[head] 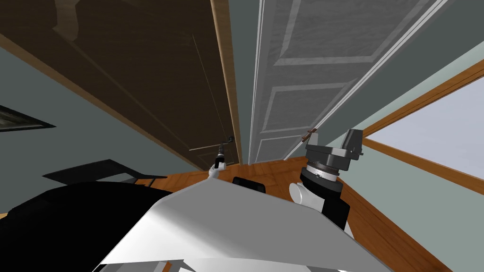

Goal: Push the door open

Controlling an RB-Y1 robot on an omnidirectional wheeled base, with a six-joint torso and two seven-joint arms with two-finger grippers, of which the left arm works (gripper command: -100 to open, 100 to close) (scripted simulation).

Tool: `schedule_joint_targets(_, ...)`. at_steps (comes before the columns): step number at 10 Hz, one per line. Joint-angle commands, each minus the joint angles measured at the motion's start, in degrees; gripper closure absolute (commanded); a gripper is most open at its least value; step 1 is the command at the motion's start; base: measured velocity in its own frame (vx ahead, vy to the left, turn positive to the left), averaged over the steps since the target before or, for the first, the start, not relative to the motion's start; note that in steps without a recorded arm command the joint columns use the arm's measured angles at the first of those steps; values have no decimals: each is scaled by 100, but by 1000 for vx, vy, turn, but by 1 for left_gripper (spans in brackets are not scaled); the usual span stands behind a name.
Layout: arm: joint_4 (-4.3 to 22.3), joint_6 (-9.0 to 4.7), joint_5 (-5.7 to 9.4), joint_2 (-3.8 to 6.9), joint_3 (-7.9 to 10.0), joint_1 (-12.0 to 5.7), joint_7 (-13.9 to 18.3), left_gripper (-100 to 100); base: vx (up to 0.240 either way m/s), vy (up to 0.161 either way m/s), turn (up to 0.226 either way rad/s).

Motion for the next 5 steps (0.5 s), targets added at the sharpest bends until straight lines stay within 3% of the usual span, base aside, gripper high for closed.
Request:
schedule_joint_targets(1,17,165,80,-73,59,-91,5,-100,-93,-215,89)
schedule_joint_targets(4,-4,463,225,-290,163,-225,13,-100,-90,-225,85)
schedule_joint_targets(5,-22,410,194,-250,143,-197,2,-100,-49,-106,28)
